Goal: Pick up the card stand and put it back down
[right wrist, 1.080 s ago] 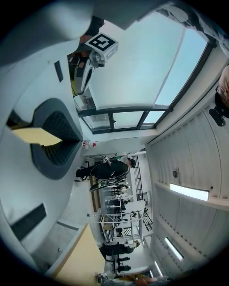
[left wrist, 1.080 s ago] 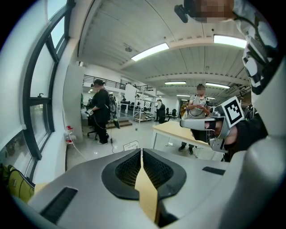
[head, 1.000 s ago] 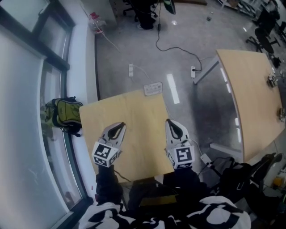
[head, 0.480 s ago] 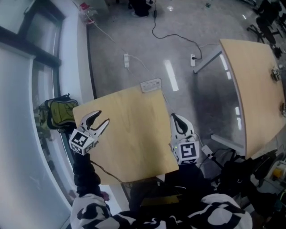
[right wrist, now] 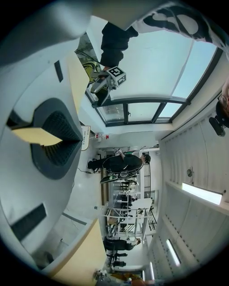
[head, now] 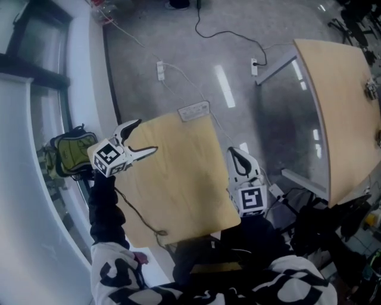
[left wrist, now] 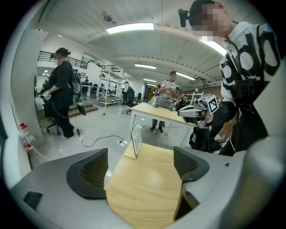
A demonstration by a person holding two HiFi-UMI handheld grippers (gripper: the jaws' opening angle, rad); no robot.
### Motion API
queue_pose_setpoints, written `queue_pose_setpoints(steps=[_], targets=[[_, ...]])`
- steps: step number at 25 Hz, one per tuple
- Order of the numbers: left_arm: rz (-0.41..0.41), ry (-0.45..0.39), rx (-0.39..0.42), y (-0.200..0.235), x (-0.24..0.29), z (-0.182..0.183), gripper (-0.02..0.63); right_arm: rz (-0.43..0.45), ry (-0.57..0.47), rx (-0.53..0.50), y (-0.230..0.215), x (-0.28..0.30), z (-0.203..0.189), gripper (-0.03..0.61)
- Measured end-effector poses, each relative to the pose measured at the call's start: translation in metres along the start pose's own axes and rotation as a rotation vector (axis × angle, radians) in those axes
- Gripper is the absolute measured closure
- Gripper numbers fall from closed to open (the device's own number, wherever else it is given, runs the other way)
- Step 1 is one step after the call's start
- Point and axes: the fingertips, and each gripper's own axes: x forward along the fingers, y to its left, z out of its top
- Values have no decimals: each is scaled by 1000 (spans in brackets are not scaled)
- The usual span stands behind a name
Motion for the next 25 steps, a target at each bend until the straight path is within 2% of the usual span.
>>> queue_pose_setpoints(steps=[6,10,16,22,25], targets=[[-87,-51,20,8,72,12,163,-14,7,10,-14,4,-9,566],[-89,-101,13,8,116,17,163,-6,33,0,-15,6,-23,566],[-144,-155,-53,10,154,23,181,-1,42,-5,-14,5,-30,566],[-163,-241,-107,13,174,37,198,6,61,-25,-14,1,-38,566],[-174,-285,-140,12,182,45,228,6,65,-29,-14,0,-41,566]])
